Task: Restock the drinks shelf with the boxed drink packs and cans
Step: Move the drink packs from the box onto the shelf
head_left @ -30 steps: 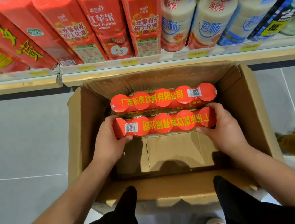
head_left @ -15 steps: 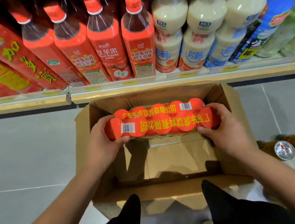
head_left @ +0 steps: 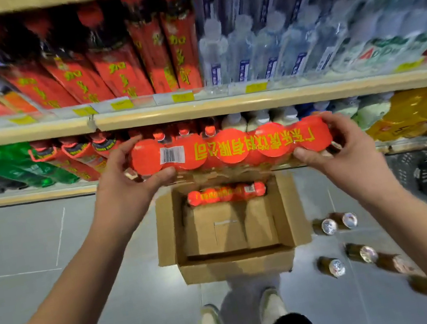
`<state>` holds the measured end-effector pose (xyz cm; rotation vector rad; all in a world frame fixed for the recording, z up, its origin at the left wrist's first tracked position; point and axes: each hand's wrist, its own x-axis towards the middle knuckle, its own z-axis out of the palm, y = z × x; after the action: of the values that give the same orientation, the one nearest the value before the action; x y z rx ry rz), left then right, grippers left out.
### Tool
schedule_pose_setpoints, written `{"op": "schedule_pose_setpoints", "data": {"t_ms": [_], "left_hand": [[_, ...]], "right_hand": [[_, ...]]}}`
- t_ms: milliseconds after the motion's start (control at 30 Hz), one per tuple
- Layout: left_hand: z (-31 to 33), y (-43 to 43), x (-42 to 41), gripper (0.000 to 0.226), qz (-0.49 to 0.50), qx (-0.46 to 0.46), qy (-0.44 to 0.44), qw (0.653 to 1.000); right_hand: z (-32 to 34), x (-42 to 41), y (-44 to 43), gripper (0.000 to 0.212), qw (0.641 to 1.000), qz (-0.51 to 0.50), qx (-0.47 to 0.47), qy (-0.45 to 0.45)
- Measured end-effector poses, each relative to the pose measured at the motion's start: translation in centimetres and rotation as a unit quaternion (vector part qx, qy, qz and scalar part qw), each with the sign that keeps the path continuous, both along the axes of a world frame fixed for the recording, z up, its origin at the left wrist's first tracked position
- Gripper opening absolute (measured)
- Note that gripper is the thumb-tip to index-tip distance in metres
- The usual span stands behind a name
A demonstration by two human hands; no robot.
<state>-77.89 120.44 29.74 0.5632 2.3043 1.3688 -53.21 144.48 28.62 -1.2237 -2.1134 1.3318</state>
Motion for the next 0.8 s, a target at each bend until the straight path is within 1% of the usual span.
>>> {"op": "schedule_pose_setpoints", "data": {"t_ms": [67,200,267,333,400,467,567,600,700,733,800], "left_hand": [[6.8,-0.2,0.1,0.063,0.012,0.023,-0.015,1.000],[20.4,-0.9,0.0,0.061,0.027,0.050,0.016,0.998],[26.3,-1.1,0.1,0.056,0.021,0.076,0.029,0.996],[31.8,-1.3,0.3,0.057,0.023,0.115,0.030,0.993],[37.2,-1.1,0.9,0.063,0.024,0.144,0.045,0.988],[41.6,-1.2,1.4,0.062,0.017,0.165,0.064,0.984],[47.1,-1.1,2.3,0.071,0.015,0.205,0.078,0.976],[48.7,-1.1,2.7,0.070,0.013,0.214,0.085,0.973],[52.9,-1.4,4.2,0.049,0.004,0.252,0.112,0.961],[54.2,-1.6,4.8,0.048,0.006,0.269,0.115,0.956],[56.1,-1.9,5.5,0.057,0.007,0.300,0.112,0.947]], "right_hand": [[6.7,0.3,-0.4,0.069,0.998,-0.029,-0.018,0.043],[20.4,1.1,-1.5,0.061,0.992,-0.057,-0.024,0.111],[26.5,1.8,-2.0,0.064,0.985,-0.069,-0.030,0.156],[31.9,2.5,-2.6,0.066,0.979,-0.075,-0.020,0.187],[36.7,3.1,-3.0,0.071,0.971,-0.084,-0.001,0.226],[40.9,3.6,-3.3,0.072,0.961,-0.092,0.014,0.259],[46.4,4.5,-3.9,0.060,0.947,-0.081,0.036,0.307],[48.0,4.7,-4.1,0.058,0.943,-0.081,0.042,0.322],[52.0,5.3,-4.8,0.057,0.927,-0.081,0.066,0.361],[53.1,5.4,-5.2,0.059,0.924,-0.080,0.078,0.365],[54.7,5.6,-5.7,0.058,0.924,-0.080,0.094,0.363]]}}
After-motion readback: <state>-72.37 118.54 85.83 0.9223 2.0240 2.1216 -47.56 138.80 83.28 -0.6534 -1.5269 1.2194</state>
